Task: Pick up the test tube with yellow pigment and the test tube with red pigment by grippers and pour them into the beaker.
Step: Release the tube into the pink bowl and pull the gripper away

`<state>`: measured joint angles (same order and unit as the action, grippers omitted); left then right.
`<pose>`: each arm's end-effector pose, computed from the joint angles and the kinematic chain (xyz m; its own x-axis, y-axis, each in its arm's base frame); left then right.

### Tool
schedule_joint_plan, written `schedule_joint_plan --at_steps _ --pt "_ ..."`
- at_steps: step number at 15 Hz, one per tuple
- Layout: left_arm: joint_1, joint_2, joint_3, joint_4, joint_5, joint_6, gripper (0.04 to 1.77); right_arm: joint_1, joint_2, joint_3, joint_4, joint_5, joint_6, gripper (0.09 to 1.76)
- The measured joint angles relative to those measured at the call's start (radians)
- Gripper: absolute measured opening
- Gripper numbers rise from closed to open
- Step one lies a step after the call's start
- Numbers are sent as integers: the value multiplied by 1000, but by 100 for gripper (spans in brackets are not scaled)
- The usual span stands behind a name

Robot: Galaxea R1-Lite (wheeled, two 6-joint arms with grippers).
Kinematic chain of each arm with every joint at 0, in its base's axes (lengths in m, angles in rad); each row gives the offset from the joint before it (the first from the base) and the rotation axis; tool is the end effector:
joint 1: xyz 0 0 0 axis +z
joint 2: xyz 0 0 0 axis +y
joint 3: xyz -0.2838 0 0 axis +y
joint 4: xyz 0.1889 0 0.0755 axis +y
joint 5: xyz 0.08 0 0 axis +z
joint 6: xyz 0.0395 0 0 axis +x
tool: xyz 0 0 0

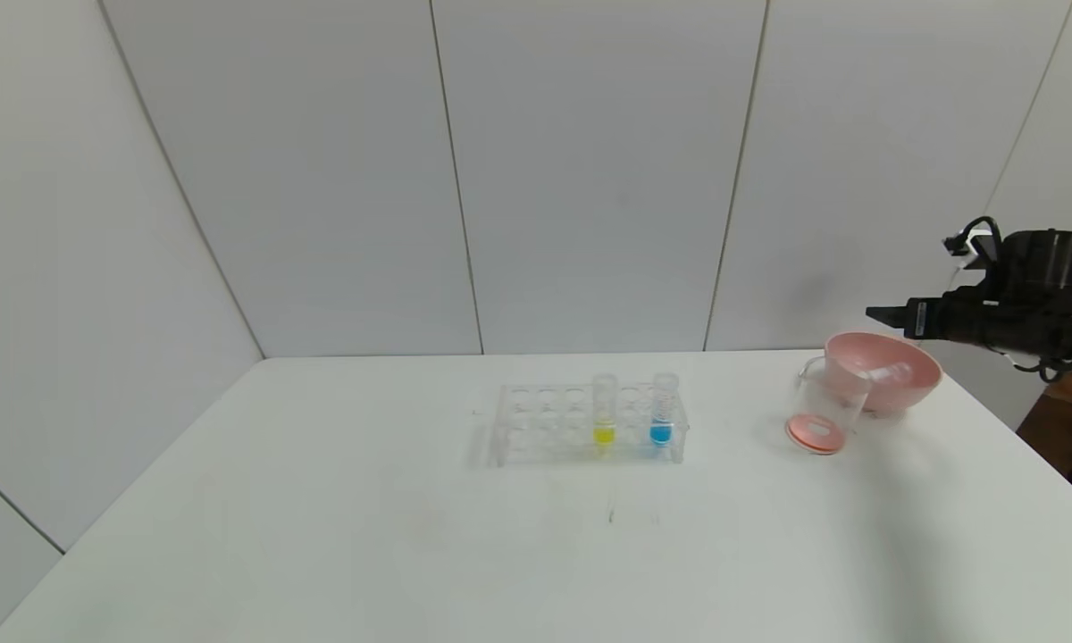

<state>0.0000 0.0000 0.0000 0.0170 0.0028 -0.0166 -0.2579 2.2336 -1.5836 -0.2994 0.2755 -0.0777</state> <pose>0.0246 0.0001 0.0735 0.9999 0.0028 -0.0170 -0.0031 0.9999 -0.0165 0.4683 -0.1124 0.1290 0.9432 0.0325 -0.3305 -0.0274 0.9994 0.0202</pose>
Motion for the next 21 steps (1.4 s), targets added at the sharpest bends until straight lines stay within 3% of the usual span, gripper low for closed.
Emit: schedule_joint_plan --at_steps 5,10,17,21 --pt "0 0 0 0 0 0 172 46 -111 44 17 -72 2 164" --pt "0 0 0 0 0 0 172 149 -293 256 17 -180 22 167" --pt "0 0 0 0 0 0 172 503 -546 546 16 -390 157 169" --pt "0 0 0 0 0 0 172 722 -579 615 17 -536 295 170"
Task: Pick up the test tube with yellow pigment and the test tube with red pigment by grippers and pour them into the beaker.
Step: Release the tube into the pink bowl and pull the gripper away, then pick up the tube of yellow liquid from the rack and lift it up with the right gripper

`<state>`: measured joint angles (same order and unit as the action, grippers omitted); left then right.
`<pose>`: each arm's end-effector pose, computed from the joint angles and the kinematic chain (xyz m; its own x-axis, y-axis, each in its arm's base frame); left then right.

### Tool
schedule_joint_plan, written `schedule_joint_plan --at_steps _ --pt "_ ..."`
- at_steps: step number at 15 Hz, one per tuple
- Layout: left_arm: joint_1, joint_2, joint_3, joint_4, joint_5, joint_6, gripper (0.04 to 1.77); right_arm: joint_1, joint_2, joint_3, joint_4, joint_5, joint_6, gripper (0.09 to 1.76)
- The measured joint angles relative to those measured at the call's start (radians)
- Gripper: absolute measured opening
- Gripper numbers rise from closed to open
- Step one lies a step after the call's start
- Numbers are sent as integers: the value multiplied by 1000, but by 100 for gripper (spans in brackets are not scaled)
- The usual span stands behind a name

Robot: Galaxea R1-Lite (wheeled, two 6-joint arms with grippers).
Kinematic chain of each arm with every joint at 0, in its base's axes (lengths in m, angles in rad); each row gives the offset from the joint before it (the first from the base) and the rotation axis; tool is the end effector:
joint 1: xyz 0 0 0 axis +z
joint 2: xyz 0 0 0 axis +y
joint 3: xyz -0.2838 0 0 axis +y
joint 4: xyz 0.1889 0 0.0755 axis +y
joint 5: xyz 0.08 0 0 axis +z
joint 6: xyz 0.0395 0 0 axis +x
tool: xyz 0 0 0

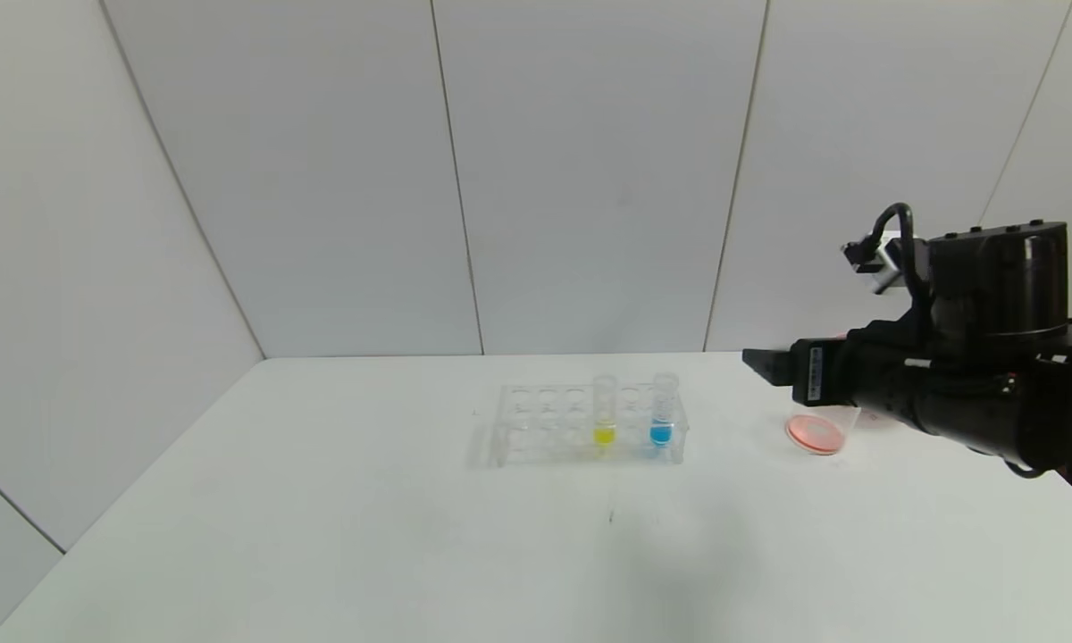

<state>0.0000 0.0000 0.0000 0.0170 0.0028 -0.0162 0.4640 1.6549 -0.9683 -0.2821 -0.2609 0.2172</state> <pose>0.0246 0.0001 0.0735 0.9999 0.0028 -0.0170 -0.0031 0.9999 -0.0161 0.2965 0.1370 0.1749 0.9097 0.1668 -0.3802 -0.1393 0.9853 0.0990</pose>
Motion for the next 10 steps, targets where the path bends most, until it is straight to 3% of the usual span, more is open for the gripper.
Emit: schedule_joint_plan --at_steps 5,10 --pt "0 0 0 0 0 0 172 232 50 8 -3 -174 71 170" --pt "0 0 0 0 0 0 172 334 175 -63 -10 -276 143 170"
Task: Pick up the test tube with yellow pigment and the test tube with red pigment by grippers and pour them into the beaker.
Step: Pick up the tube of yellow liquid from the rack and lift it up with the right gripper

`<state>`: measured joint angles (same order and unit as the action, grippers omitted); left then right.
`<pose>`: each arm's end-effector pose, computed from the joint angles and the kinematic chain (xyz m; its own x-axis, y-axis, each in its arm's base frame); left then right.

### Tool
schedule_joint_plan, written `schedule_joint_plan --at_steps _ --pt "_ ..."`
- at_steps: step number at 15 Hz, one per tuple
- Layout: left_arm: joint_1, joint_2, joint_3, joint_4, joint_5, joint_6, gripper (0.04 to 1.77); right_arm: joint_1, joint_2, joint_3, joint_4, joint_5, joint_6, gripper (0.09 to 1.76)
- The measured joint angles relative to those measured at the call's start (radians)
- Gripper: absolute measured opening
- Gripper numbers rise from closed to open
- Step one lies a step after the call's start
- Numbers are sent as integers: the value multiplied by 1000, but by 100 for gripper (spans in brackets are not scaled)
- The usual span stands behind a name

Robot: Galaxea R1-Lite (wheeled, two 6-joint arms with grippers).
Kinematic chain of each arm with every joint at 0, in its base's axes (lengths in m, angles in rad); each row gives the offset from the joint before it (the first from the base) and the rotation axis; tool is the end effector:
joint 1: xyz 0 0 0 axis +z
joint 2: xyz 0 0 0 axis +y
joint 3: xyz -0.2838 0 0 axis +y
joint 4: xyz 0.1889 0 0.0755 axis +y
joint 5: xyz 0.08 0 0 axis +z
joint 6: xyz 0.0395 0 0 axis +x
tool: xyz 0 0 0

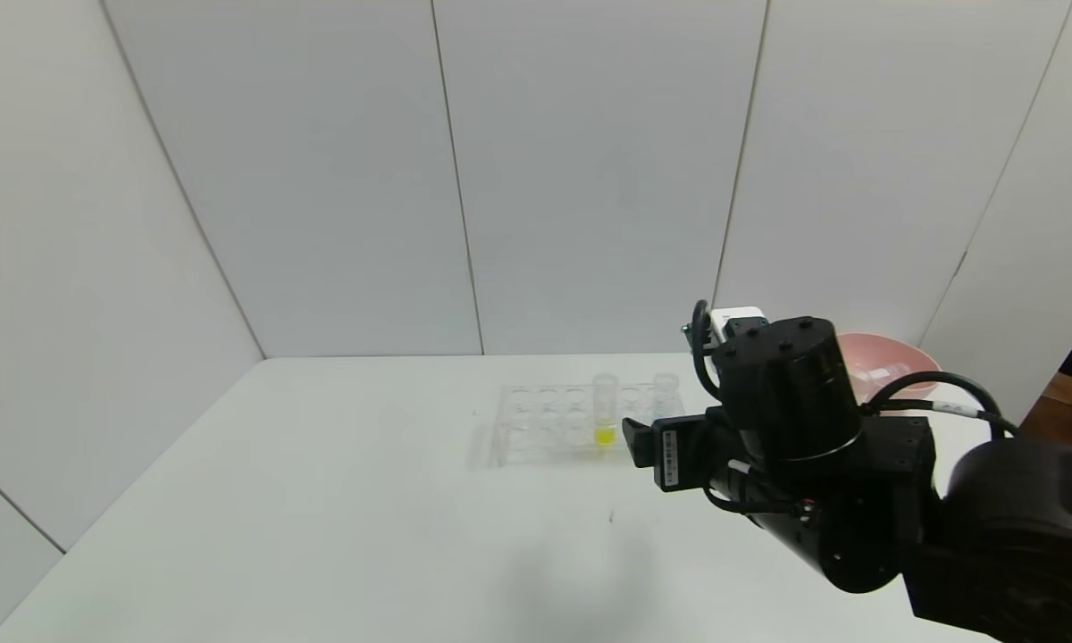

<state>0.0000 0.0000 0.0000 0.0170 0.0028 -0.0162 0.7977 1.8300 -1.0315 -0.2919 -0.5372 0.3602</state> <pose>0.0246 0.0001 0.0735 0.9999 0.0028 -0.0170 -0.0031 0.9999 -0.0161 0.2647 0.2423 0.1364 0.8909 0.1803 -0.4169 -0.1636 0.9836 0.0758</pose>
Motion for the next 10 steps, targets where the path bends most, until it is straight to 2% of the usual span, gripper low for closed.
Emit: schedule_joint_plan --at_steps 10 --pt "0 0 0 0 0 0 172 22 285 -269 -7 -107 43 170"
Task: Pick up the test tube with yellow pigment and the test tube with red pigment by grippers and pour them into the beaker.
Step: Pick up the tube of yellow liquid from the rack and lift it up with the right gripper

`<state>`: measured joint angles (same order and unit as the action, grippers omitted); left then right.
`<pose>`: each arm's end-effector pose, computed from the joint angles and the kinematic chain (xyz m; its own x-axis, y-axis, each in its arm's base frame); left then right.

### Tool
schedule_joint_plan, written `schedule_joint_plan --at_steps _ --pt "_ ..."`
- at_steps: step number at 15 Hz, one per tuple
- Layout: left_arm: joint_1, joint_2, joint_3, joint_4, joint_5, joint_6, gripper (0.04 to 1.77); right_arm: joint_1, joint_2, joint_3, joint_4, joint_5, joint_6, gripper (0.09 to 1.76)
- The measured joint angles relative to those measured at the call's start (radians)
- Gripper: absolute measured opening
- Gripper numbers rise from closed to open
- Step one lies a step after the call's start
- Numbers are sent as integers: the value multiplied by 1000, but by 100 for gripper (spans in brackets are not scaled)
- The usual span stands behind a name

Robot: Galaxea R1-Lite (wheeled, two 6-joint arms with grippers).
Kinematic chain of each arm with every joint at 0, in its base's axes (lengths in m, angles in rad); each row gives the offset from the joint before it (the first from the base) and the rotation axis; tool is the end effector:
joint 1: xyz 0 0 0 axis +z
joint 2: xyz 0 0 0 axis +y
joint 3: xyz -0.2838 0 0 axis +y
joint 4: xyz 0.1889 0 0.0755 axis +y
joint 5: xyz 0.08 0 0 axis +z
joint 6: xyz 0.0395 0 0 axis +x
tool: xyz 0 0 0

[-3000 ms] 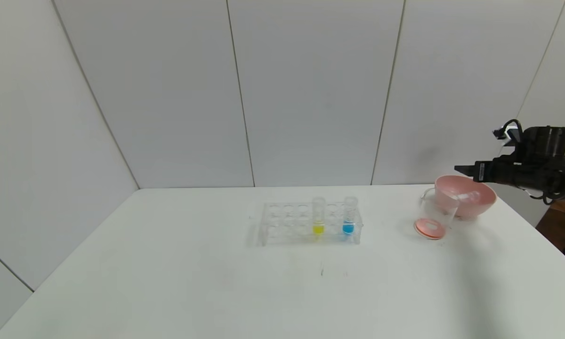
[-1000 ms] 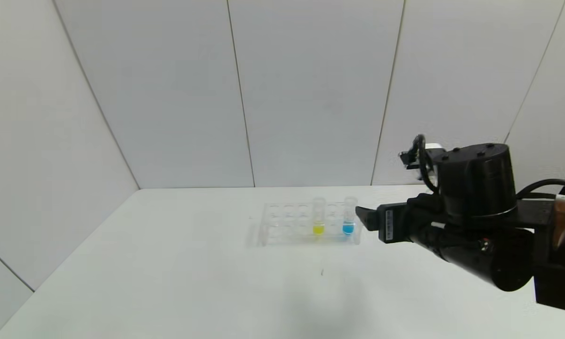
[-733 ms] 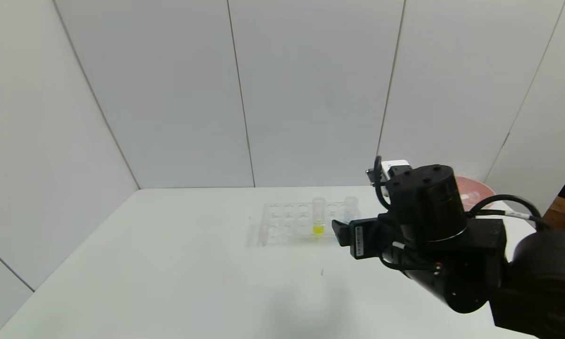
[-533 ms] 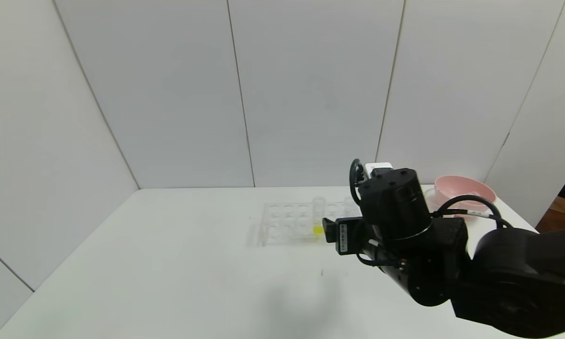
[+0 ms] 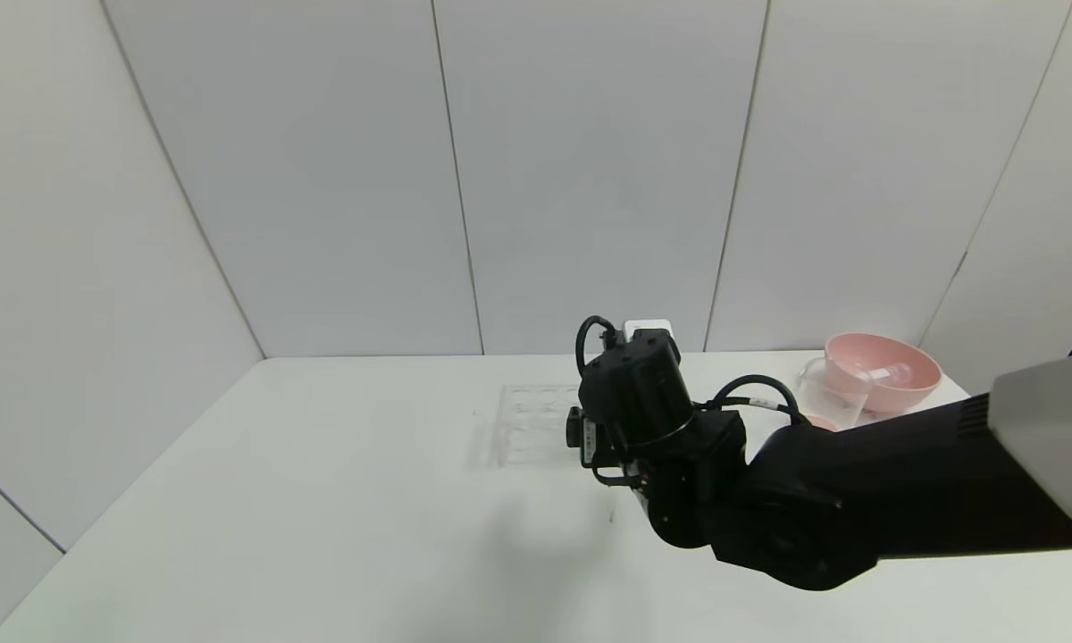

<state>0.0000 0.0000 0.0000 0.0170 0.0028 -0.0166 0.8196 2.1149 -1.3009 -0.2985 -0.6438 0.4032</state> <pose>0.0246 0.0001 0.0735 0.9999 0.0028 -0.0170 -0.0031 0.9999 -0.0165 0.3098 0.2971 0.1023 0.9136 0.0989 -0.3943 -0.0778 0.9946 0.0692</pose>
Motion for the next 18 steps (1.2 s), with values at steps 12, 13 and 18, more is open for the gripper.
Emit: schedule_joint_plan --at_steps 12,13,18 --pt "0 0 0 0 0 0 172 -70 255 -284 10 -64 -5 170" --pt "0 0 0 0 0 0 172 -76 268 -304 11 -64 -7 170" --pt "0 0 0 0 0 0 172 -83 304 -352 14 -67 -12 171"
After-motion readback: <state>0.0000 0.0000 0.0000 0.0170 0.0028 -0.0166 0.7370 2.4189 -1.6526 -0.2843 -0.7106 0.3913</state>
